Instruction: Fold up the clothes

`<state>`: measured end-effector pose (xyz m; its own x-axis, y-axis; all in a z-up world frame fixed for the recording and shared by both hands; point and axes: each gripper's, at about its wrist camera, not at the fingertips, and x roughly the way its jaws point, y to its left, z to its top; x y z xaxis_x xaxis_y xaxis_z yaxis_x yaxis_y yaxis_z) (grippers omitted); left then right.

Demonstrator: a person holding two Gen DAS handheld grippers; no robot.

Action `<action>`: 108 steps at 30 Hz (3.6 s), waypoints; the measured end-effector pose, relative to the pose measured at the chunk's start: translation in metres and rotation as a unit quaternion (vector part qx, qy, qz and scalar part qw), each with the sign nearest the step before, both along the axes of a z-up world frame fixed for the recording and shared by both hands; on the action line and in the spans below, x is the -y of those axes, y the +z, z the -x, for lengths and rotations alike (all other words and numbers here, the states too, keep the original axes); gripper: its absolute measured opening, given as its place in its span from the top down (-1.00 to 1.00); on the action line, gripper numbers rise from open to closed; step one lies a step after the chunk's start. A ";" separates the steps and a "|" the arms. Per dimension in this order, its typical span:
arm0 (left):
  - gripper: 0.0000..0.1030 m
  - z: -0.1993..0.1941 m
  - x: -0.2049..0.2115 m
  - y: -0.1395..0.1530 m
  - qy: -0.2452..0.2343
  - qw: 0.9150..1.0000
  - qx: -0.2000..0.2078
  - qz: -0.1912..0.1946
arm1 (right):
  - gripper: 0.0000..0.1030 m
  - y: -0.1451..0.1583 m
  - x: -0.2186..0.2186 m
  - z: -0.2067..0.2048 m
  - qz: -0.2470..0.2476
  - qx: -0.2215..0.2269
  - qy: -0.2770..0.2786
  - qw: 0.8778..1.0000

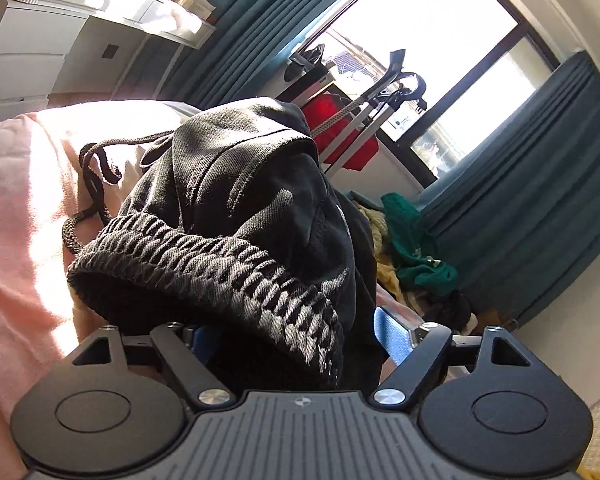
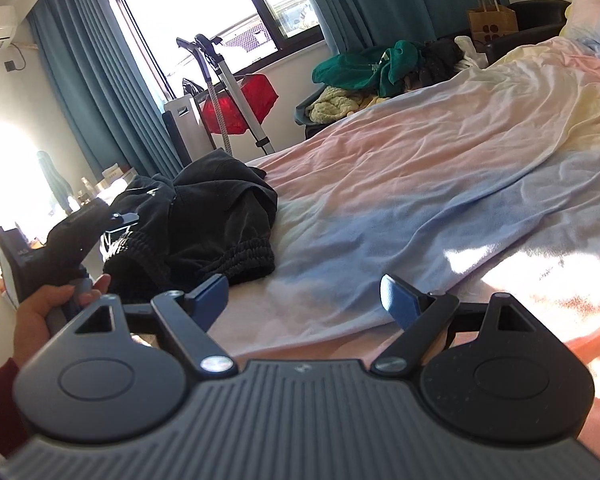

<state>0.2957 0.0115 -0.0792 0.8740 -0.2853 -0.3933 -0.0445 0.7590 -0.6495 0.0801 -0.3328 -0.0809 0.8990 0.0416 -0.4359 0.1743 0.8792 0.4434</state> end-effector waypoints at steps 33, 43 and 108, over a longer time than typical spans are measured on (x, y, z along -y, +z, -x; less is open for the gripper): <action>0.84 0.231 -0.124 0.098 0.032 0.993 0.115 0.009 | -0.66 0.008 -0.099 0.031 0.110 0.029 0.182 0.977; 0.81 0.214 -0.196 0.059 0.102 0.994 0.046 -0.011 | -0.65 -0.035 -0.157 -0.013 0.177 -0.042 0.227 0.957; 0.76 0.175 -0.302 -0.075 0.115 0.918 -0.066 0.373 | 0.53 -0.046 -0.207 -0.010 0.268 -0.005 0.210 0.940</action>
